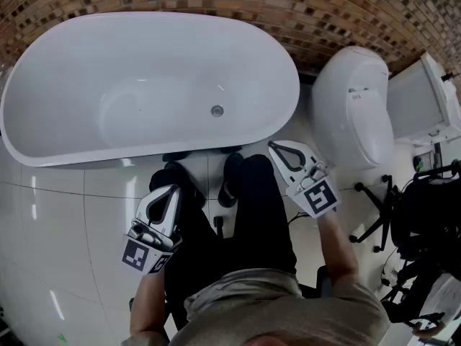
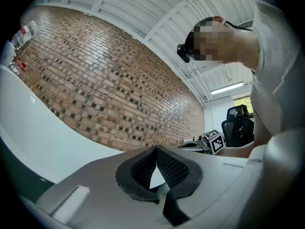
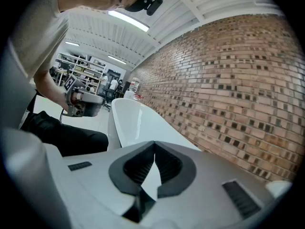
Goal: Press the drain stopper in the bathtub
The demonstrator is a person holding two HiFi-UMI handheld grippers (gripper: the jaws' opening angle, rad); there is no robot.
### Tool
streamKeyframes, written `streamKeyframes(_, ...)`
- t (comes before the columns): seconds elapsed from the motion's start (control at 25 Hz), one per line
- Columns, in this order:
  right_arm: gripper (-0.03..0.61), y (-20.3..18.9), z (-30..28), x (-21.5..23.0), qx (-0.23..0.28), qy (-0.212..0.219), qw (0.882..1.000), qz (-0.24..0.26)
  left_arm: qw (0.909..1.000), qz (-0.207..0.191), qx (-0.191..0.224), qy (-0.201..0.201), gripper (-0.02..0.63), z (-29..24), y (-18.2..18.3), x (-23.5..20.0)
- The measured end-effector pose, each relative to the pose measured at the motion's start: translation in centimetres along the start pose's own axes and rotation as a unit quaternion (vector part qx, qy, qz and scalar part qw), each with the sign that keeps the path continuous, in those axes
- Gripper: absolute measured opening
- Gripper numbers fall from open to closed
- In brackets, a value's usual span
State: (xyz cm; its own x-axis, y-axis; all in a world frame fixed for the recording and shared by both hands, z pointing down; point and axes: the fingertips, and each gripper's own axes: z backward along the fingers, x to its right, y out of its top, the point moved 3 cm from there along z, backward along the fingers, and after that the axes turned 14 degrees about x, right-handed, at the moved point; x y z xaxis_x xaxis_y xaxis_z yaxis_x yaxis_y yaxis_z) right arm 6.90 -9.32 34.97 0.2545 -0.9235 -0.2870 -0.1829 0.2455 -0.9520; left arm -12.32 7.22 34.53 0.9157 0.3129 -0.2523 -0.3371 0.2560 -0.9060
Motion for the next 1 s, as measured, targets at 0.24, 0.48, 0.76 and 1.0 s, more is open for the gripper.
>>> streamKeyframes(0.24, 0.0, -3.2, -4.3, 1.7, -0.019, 0.027, 0.999, 0.008, 0.9998, -0.016, -0.006, 0.002, -0.008, -1.8, -0.8, -2.6)
streamKeyframes(0.48, 0.006, -7.9, -10.4, 3.8, -0.057, 0.088, 0.993, 0.049, 0.9994, -0.019, -0.019, -0.021, -0.008, -5.2, -2.6, -4.7)
streamKeyframes(0.76, 0.006, -16.1, -20.3, 8.3, -0.144, 0.136, 0.978, 0.071, 0.9785, -0.189, -0.014, -0.082, -0.008, -11.5, -3.0, -9.3)
streamKeyframes(1.0, 0.006, -27.9, -25.9, 10.1, -0.267, 0.194, 0.94, 0.09, 0.9244, -0.377, -0.057, -0.003, -0.006, -15.4, -3.6, -20.6)
